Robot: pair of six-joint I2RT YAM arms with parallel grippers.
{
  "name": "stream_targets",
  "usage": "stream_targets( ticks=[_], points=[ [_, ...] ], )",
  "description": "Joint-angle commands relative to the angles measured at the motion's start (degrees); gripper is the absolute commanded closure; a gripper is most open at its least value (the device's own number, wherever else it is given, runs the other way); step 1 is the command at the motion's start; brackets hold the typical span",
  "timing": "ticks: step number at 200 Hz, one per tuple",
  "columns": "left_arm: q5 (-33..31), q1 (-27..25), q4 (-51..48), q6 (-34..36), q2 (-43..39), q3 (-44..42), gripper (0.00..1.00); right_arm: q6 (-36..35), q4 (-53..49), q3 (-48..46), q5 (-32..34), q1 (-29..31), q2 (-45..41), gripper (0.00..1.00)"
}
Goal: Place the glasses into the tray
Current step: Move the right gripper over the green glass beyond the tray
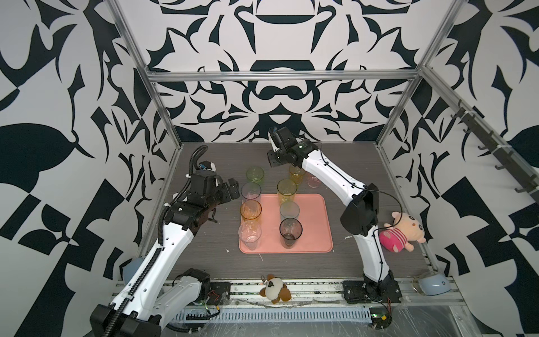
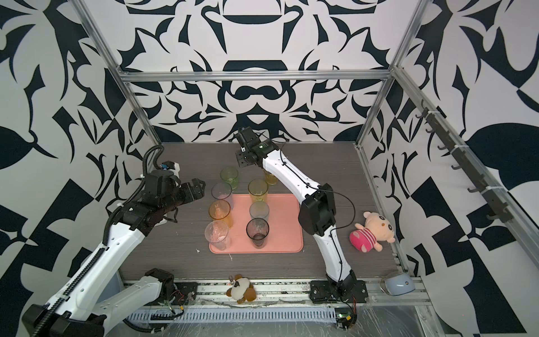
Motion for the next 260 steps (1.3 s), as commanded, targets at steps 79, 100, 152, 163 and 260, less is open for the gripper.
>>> stream_targets(
  ticks=[79,100,152,163,260],
  points=[
    [-0.4,-0.2,2.3,1.1,1.5,-0.9,0.01,1.9,-1.0,7.0,-7.4,0.2,5.2,0.51],
    [-0.4,-0.2,2.2,1.1,1.6,-0.9,0.01,2.5,-1.3,8.0,-7.9,0.3,6.5,0.51],
    [-0.3,-0.1,2.1,1.0,1.5,-1.0,0.01,2.7,-5.1,15.2,-7.4,0.9,12.0,0.51],
    [-0.3,-0.2,2.0,1.1,1.4,-1.0,0.00,2.8,-5.2,15.9,-7.1,0.9,12.8,0.51],
    [-0.2,-0.2,1.8,1.2,1.6,-0.7,0.00,4.2,-5.8,19.4,-6.6,1.2,18.1,0.52]
  ],
)
